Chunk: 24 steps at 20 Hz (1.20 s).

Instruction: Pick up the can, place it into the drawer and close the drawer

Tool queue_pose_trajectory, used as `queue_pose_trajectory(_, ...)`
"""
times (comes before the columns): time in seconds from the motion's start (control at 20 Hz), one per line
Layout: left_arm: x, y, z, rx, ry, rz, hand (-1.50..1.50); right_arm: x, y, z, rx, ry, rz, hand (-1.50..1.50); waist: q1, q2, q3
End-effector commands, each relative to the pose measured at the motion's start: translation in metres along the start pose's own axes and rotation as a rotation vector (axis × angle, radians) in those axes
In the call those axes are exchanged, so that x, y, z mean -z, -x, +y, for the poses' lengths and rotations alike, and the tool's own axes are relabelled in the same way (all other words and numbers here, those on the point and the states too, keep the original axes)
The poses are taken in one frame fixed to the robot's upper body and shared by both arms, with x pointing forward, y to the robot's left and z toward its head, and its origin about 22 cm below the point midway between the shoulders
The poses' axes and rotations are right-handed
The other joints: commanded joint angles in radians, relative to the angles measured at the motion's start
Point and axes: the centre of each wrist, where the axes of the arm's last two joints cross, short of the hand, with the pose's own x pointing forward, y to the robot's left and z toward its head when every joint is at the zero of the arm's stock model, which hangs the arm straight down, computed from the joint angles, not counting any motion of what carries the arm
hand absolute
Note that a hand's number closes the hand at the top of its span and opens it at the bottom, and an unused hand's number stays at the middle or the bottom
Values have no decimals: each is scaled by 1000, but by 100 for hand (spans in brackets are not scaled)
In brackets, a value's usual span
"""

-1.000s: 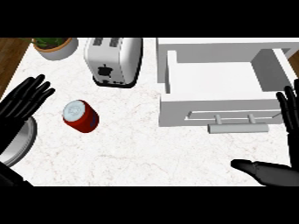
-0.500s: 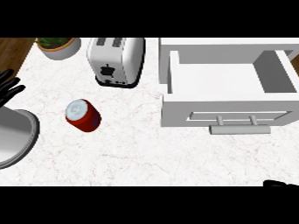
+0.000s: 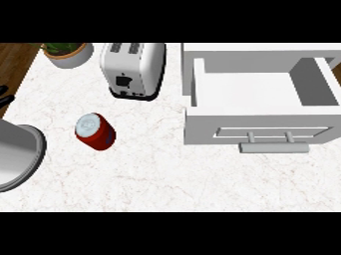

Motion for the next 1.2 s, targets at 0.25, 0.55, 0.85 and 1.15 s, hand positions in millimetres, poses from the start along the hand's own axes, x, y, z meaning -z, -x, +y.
queue_pose_trajectory(0.25,10,9,11,-194,-39,59,-150,-13,-9,-18,6,3,-22,-150,-5,3,-3)
queue_pose_trajectory(0.55,17,0,19,-211,-24,113,-150,-13,6,-29,-13,-12,-16,-150,-5,4,-3)
queue_pose_trajectory(0.85,45,24,-9,-233,-63,126,-150,-22,-15,-43,-4,-19,-11,-150,-25,5,-3)
queue_pose_trajectory(1.15,42,65,-22,-196,-67,155,-150,-31,-8,-69,3,-7,-11,-150,-23,5,-3)
